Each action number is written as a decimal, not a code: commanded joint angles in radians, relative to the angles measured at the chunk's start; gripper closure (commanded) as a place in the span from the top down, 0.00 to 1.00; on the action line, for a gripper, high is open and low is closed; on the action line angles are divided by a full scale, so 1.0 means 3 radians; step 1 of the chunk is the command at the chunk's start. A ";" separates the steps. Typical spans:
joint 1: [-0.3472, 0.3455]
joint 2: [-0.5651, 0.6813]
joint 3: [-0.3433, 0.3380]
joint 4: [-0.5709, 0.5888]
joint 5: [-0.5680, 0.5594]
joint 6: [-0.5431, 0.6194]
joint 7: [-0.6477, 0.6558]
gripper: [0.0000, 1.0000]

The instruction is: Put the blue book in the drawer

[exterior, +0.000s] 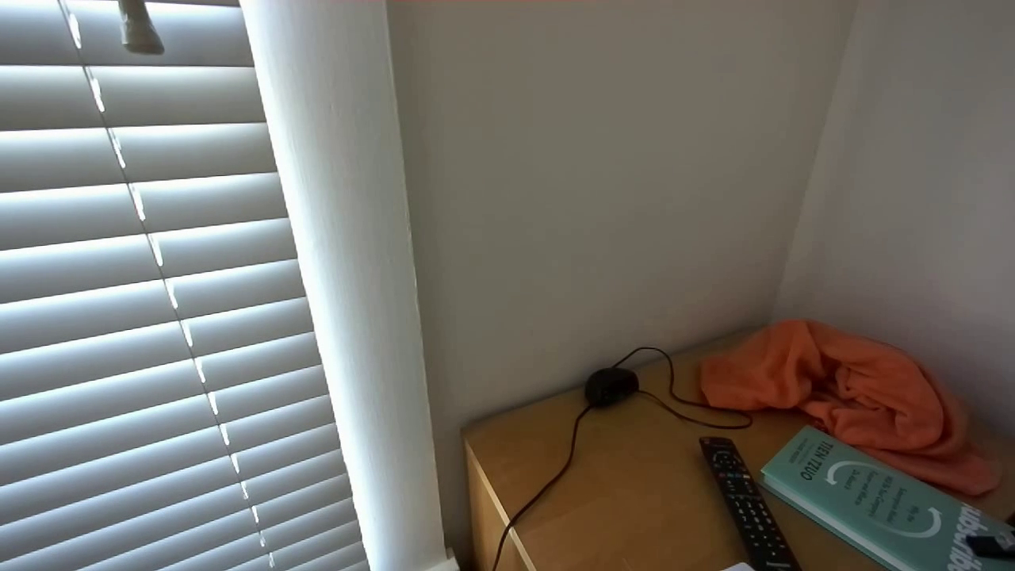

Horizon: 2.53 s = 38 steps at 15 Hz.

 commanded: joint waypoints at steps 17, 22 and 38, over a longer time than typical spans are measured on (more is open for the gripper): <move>-0.0103 -0.0393 -0.0106 0.0064 -0.1043 -0.0342 -0.0393 0.09; -0.0188 -0.0309 -0.0073 0.0149 -0.1104 -0.0574 -0.0576 0.09; -0.0247 0.0070 0.0023 0.0312 -0.0675 -0.0174 -0.0265 0.26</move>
